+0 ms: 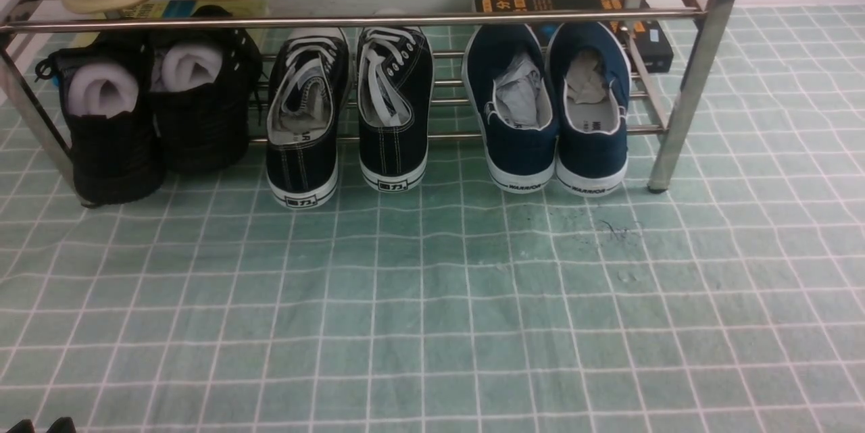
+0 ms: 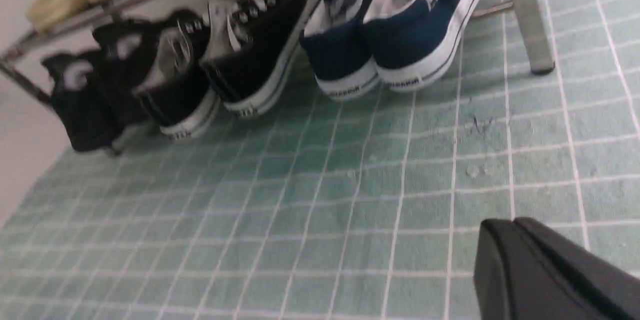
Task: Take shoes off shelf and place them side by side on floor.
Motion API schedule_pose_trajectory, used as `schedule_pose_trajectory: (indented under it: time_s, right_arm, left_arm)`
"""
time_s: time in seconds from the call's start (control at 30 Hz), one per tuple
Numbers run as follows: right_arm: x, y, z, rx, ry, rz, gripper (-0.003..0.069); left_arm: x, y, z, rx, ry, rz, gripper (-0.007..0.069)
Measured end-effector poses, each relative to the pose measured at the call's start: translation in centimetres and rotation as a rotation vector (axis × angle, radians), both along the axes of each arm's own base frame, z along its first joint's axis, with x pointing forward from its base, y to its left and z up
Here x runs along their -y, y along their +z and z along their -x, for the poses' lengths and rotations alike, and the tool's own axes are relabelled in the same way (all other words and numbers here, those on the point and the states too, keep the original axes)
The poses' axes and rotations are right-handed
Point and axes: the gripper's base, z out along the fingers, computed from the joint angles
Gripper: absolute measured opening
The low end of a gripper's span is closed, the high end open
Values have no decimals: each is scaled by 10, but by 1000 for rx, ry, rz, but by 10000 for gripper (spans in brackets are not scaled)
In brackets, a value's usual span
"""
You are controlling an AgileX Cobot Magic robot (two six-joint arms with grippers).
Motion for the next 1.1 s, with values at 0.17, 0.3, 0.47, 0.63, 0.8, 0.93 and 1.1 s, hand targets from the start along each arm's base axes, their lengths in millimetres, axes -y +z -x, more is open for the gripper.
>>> schedule_pose_trajectory:
  time_s: [0.17, 0.3, 0.47, 0.63, 0.8, 0.93, 1.1]
  right_arm:
    - [-6, 27, -39, -320, 125, 183, 1]
    - [-8, 29, -71, -511, 184, 249, 3]
    - [-18, 22, -121, -713, 364, 290, 6]
    - [-33, 25, -177, -749, 484, 264, 6]
    - [-67, 37, -207, -699, 580, 309, 9]
    - [-108, 34, -219, -677, 664, 375, 17]
    - [-160, 25, -238, -663, 724, 497, 62]
  left_arm:
    - [0, 0, 0, 0, 0, 0, 242]
    - [0, 0, 0, 0, 0, 0, 242]
    - [0, 0, 0, 0, 0, 0, 242]
    - [0, 0, 0, 0, 0, 0, 242]
    - [0, 0, 0, 0, 0, 0, 242]
    - [0, 0, 0, 0, 0, 0, 242]
    - [0, 0, 0, 0, 0, 0, 242]
